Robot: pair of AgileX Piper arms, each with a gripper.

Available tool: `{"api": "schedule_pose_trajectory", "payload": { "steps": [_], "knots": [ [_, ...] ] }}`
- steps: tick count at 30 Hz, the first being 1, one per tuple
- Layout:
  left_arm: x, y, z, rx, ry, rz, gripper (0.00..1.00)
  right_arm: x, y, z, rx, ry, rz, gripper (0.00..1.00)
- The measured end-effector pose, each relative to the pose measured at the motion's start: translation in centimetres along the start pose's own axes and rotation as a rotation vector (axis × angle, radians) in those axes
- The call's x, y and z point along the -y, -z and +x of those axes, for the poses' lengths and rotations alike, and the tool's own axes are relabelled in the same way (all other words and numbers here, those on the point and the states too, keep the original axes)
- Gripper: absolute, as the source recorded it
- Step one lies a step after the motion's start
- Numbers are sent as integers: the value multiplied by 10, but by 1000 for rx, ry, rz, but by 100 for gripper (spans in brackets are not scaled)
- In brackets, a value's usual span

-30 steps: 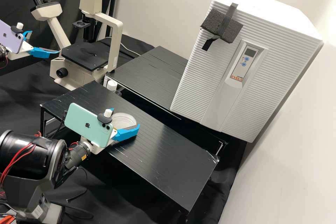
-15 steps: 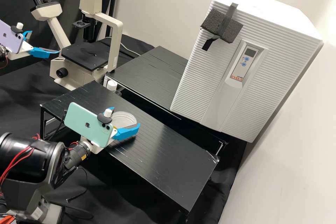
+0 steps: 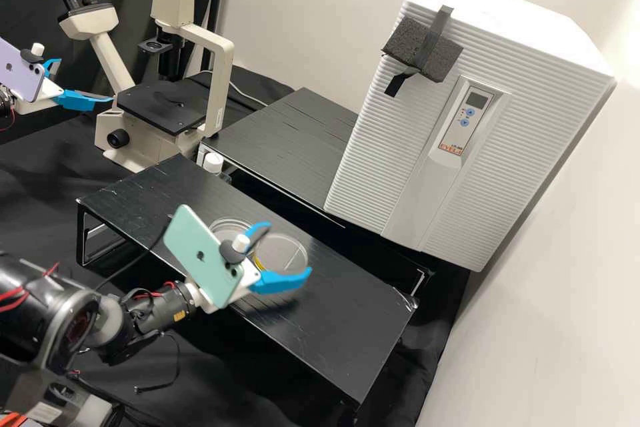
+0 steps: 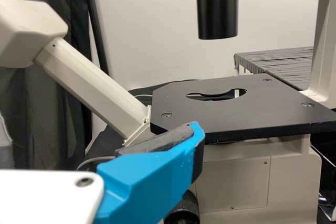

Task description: Open the petri dish lid.

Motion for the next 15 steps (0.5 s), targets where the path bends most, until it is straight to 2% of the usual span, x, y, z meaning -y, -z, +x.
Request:
{"api": "schedule_pose_trajectory", "payload": {
  "steps": [2,6,13,15],
  "knots": [
    [0,0,0,0,0,0,100,-3,-8,3,37,-18,2,0],
    [0,0,0,0,0,0,100,-7,-19,8,87,-33,-16,0],
    [0,0,0,0,0,0,100,-3,-19,9,83,-9,-37,0],
    [0,0,0,0,0,0,100,-1,-19,9,81,0,-55,0]
  ]
}}
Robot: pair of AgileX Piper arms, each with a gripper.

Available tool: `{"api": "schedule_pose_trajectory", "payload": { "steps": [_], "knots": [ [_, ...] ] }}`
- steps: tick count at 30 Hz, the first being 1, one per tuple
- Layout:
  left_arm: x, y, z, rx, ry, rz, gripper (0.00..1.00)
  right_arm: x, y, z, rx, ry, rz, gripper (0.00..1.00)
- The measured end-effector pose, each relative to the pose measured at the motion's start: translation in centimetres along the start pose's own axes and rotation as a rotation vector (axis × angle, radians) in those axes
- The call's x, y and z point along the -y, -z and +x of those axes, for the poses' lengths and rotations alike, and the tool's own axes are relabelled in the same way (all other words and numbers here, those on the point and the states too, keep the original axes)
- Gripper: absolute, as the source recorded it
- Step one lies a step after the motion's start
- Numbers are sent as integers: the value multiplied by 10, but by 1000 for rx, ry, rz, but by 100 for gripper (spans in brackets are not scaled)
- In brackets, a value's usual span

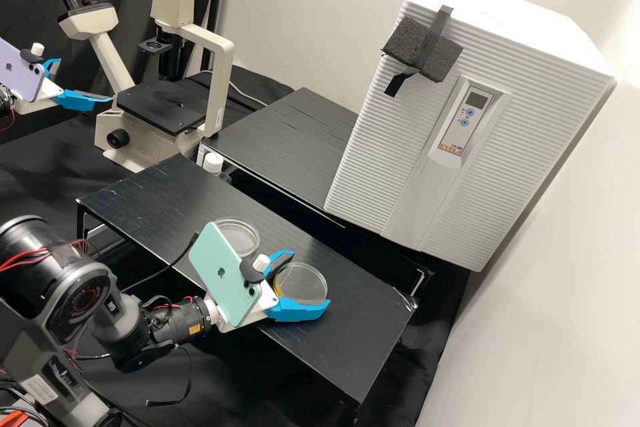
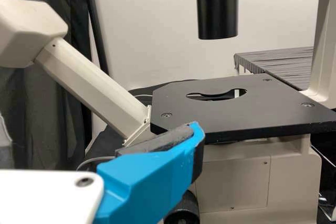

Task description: Open the petri dish lid.

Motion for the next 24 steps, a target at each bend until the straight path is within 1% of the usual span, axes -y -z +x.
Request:
{"api": "schedule_pose_trajectory", "payload": {
  "steps": [2,3,4,6,18,21,24],
  "knots": [
    [0,0,0,0,0,0,100,2,0,0,2,10,-21,0],
    [0,0,0,0,0,0,100,3,0,0,2,13,-34,100],
    [0,0,0,0,0,0,100,3,0,0,3,16,-43,100],
    [0,0,0,0,0,0,100,4,0,0,5,12,-48,100],
    [0,0,0,0,0,0,100,6,3,-1,1,12,-34,100],
    [0,0,0,0,0,0,100,5,6,-4,3,-6,-9,100],
    [0,0,0,0,0,0,100,2,8,-7,11,-33,25,100]
  ]
}}
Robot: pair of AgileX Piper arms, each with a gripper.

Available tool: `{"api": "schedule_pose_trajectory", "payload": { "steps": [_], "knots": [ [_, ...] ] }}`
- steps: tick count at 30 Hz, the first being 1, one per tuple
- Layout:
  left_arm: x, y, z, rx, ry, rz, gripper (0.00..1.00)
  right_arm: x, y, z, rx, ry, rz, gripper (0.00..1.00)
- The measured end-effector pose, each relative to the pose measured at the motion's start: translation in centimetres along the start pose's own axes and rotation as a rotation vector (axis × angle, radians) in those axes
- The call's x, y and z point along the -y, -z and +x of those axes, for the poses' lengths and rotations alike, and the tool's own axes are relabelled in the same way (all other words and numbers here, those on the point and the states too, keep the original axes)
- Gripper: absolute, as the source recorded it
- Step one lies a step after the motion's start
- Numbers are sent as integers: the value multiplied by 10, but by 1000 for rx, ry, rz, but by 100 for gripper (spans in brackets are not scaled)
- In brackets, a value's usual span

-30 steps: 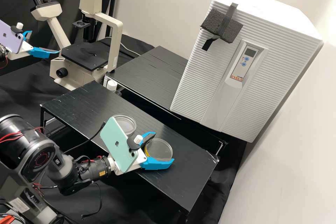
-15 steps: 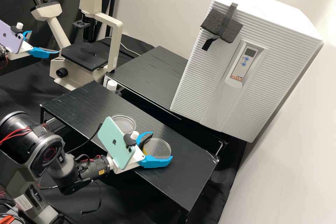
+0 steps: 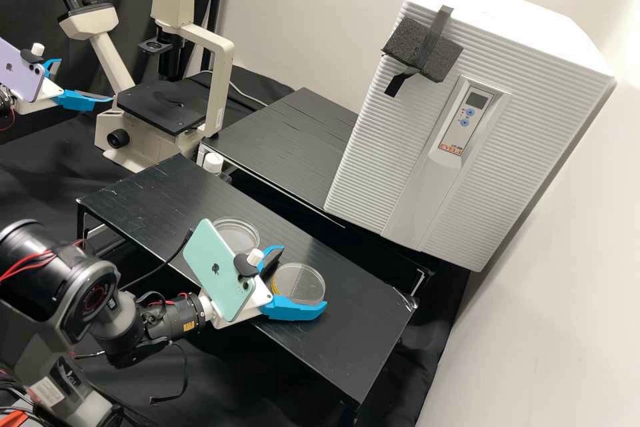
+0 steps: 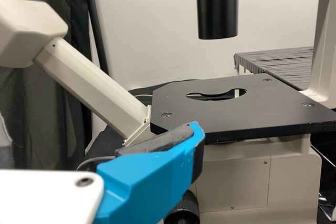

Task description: Open the petri dish lid.

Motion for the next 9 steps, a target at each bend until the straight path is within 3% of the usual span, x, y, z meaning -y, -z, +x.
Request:
{"api": "schedule_pose_trajectory", "payload": {
  "steps": [6,9],
  "knots": [
    [0,0,0,0,0,0,100,-11,7,-5,-40,-52,162,100],
    [0,0,0,0,0,0,100,-12,12,-8,-71,-44,195,100]
  ]
}}
